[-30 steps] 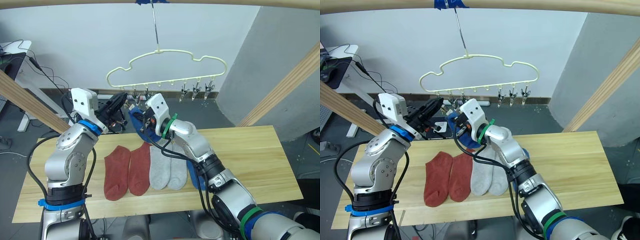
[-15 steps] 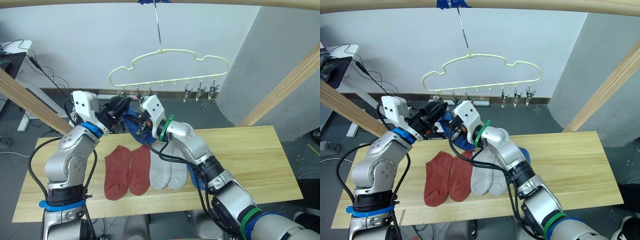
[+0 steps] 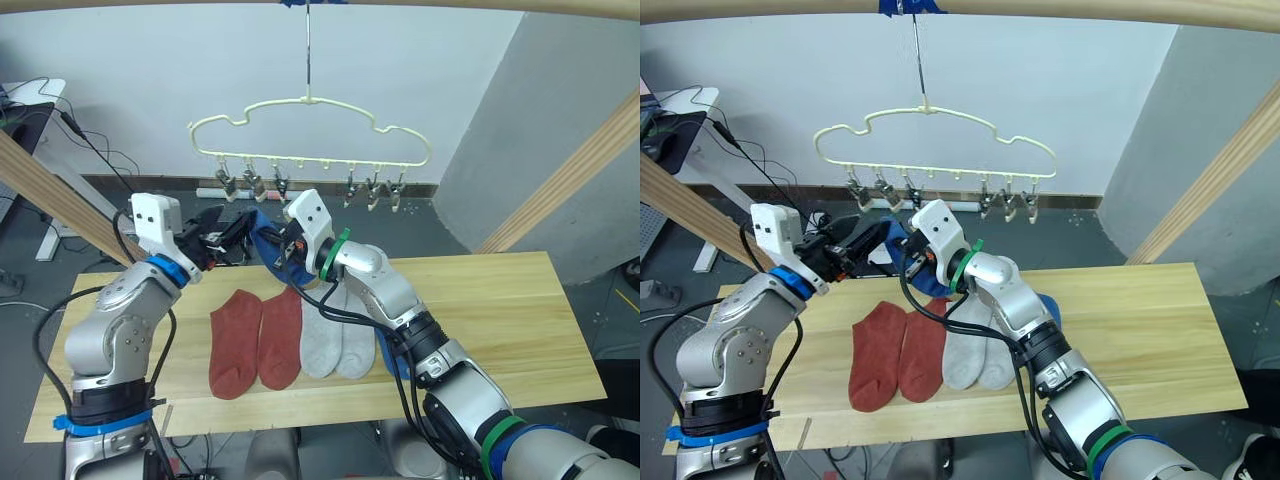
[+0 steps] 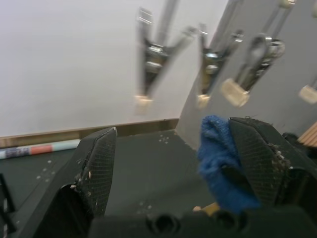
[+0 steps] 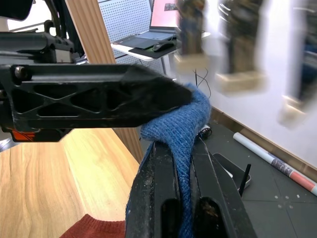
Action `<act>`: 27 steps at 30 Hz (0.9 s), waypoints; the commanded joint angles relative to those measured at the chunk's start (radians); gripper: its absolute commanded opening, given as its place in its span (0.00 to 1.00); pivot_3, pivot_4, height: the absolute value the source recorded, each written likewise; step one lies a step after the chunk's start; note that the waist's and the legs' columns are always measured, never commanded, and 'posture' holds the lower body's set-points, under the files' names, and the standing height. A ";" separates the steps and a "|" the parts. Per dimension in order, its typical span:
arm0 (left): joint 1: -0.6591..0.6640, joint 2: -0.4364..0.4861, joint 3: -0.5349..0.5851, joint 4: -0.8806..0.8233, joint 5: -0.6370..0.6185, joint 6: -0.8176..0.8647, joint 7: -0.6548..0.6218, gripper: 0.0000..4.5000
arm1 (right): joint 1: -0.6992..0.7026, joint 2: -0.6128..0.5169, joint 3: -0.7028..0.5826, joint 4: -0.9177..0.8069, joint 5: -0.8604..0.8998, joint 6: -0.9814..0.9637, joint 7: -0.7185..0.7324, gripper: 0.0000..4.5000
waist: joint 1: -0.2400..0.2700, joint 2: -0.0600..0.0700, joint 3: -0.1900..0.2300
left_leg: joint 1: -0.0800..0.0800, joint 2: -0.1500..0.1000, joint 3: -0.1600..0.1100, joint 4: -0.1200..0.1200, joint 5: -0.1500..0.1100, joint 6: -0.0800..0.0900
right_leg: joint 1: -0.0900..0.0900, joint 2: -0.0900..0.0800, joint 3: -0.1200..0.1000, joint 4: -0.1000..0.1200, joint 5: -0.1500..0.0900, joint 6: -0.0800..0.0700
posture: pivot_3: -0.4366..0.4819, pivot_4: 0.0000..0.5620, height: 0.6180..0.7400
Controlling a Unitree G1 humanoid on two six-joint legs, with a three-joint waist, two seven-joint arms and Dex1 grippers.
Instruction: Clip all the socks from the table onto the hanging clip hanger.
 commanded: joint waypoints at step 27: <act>0.118 0.079 -0.089 -0.140 0.138 -0.187 -0.151 0.89 | 0.598 -0.797 -0.313 -0.850 -0.013 0.664 0.091 0.00 | 0.027 -0.001 0.001 | 0.000 0.000 0.001 0.001 0.000 0.000 | 0.002 0.000 0.001 -0.001 0.000 0.000 | 0.30 0.52 0.94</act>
